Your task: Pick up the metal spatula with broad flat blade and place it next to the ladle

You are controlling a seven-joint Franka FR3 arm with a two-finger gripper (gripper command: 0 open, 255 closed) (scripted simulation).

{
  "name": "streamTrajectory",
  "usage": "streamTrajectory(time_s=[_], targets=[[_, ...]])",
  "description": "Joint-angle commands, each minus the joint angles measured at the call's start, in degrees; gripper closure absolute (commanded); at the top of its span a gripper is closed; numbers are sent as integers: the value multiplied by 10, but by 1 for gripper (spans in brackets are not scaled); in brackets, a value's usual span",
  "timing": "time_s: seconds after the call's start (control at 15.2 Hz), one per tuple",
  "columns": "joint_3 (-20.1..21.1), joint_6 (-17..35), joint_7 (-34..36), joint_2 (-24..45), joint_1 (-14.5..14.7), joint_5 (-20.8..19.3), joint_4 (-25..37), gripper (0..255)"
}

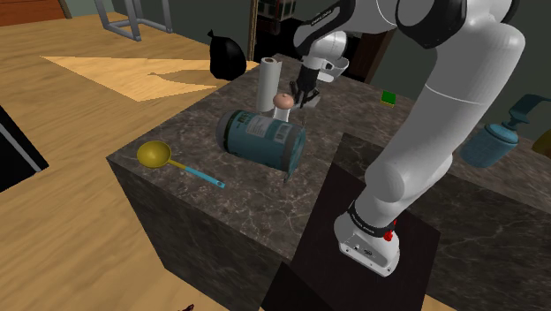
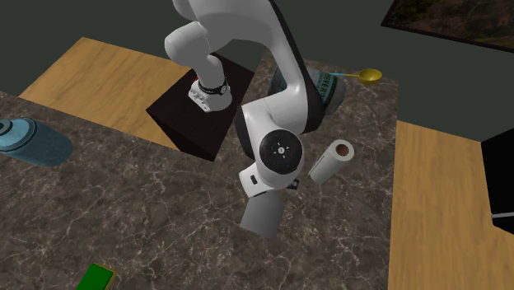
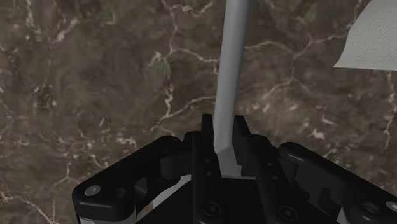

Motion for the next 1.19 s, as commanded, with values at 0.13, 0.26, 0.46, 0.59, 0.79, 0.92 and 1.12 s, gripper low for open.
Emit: streamTrajectory(time_s=[0.13,0.26,0.46,0.59,0.79,0.92,1.12], targets=[[-1,-29,7,-16,1,-7,14,255],[-1,-43,10,-24,1,-10,21,255],[-2,-65,15,-34,1,-14,32,255],[-2,-79,18,-41,1,-17,40,255],[-2,-101,22,-50,1,-20,54,255],[-2,-115,24,-55,2,-23,63,255],[-2,-137,28,-63,2,-25,78,255]])
